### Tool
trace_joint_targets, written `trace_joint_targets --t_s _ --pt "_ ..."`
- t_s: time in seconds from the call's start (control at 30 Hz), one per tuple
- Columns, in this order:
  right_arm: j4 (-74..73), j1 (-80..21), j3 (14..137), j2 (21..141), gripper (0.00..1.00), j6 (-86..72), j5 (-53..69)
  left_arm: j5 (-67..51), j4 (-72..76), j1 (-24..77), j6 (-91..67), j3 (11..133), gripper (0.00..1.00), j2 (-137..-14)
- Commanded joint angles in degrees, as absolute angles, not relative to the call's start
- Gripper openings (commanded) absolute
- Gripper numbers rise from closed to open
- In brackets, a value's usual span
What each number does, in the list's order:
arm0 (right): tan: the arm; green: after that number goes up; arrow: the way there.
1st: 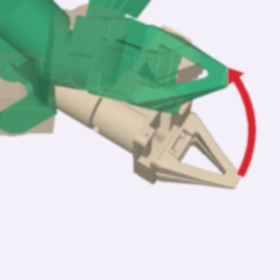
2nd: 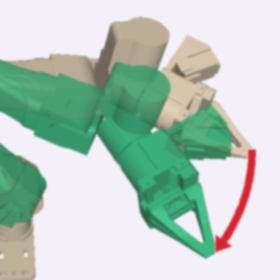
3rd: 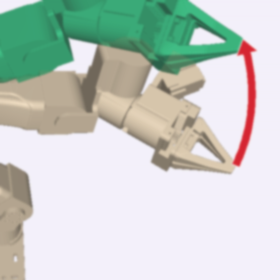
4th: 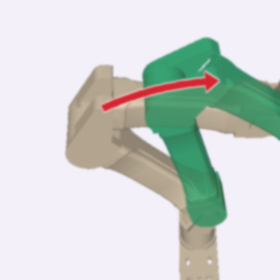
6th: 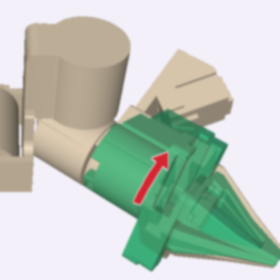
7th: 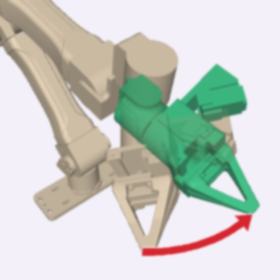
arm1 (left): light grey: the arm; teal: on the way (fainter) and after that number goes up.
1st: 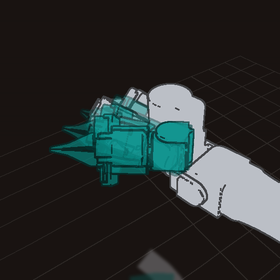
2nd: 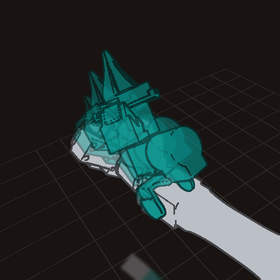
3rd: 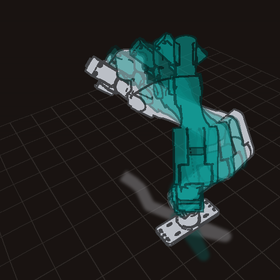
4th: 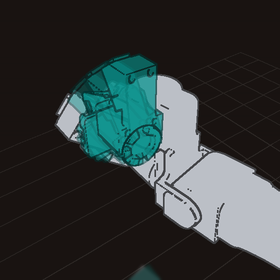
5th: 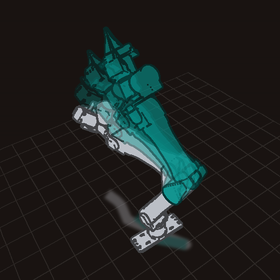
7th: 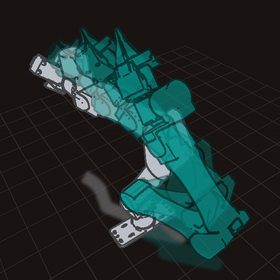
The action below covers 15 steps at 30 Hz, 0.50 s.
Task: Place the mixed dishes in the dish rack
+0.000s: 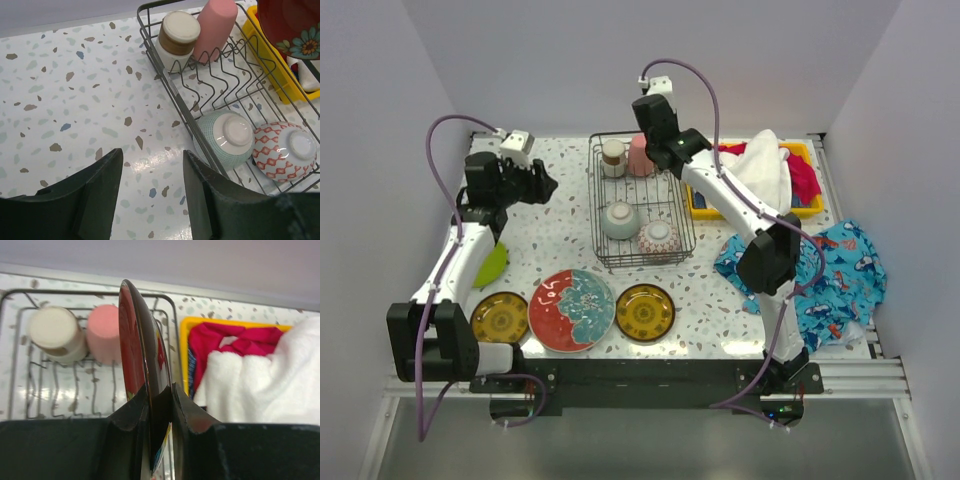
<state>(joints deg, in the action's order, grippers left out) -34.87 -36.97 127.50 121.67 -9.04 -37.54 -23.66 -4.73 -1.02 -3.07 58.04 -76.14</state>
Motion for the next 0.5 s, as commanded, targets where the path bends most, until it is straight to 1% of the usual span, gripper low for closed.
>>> trace_joint_targets --t_s 0.0,0.47 --pt "-35.16 -37.0 127.18 119.8 0.0 -10.28 -49.21 -23.29 -0.97 -0.62 -4.83 56.95 0.56 -76.38" --pt "-33.22 -36.3 123.13 121.99 0.0 -7.03 -51.07 -23.38 -0.97 -0.62 -5.36 54.84 0.56 -75.85"
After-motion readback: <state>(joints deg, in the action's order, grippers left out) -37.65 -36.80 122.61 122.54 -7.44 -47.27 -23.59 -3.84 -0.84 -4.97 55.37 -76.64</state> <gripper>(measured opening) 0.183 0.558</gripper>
